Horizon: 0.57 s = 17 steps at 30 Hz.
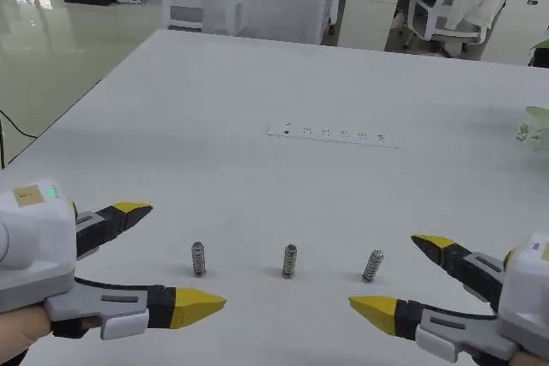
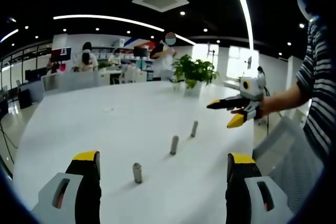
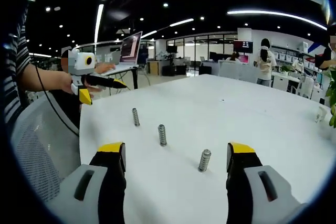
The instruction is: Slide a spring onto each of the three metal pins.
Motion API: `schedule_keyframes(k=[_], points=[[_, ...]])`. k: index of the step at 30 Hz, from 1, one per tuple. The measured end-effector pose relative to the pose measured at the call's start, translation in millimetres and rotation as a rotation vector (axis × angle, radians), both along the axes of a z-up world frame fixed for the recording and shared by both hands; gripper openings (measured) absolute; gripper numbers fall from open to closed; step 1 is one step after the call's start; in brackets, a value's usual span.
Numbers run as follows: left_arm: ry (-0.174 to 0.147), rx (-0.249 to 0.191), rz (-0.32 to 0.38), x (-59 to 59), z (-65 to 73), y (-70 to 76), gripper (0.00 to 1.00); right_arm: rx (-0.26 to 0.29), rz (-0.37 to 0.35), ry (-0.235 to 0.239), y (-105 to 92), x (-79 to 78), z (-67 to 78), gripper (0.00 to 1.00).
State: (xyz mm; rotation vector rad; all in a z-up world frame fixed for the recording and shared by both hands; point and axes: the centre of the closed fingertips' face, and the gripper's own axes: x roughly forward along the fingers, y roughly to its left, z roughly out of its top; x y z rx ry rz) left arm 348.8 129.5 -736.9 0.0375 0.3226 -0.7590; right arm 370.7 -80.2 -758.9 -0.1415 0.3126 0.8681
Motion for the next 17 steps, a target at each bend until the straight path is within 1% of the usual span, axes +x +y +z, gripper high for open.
schedule_keyframes(k=[4, 5, 6, 7, 10, 13, 15, 17], points=[[0.001, 0.010, 0.018, -2.2, -2.4, 6.5, 0.98, 0.015, -0.029, 0.009, -9.6, 0.0, -0.7, 0.83], [0.003, 0.018, 0.019, -3.0, -3.9, 8.0, 0.98, 0.011, -0.033, 0.007, -10.8, 0.3, -0.9, 0.83], [0.012, 0.038, 0.020, -4.4, -6.9, 10.6, 0.98, 0.006, -0.035, 0.006, -11.3, 0.9, -1.3, 0.82], [0.011, 0.041, 0.024, -4.8, -7.2, 11.5, 0.98, 0.002, -0.037, 0.007, -11.9, 1.3, -1.7, 0.82], [0.013, 0.044, 0.029, -7.2, -7.4, 14.6, 0.98, 0.001, -0.040, 0.006, -10.4, 2.1, -1.8, 0.82], [0.014, 0.029, 0.046, -8.0, -5.1, 17.8, 0.98, 0.001, -0.028, 0.010, -6.0, -0.8, -2.3, 0.82], [0.012, 0.024, 0.049, -8.8, -3.4, 18.6, 0.98, -0.012, -0.015, 0.006, -4.0, -3.3, -2.6, 0.82], [0.011, 0.029, 0.050, -9.1, -3.0, 19.2, 0.98, -0.030, -0.007, -0.004, -3.5, -3.2, -2.3, 0.81]])
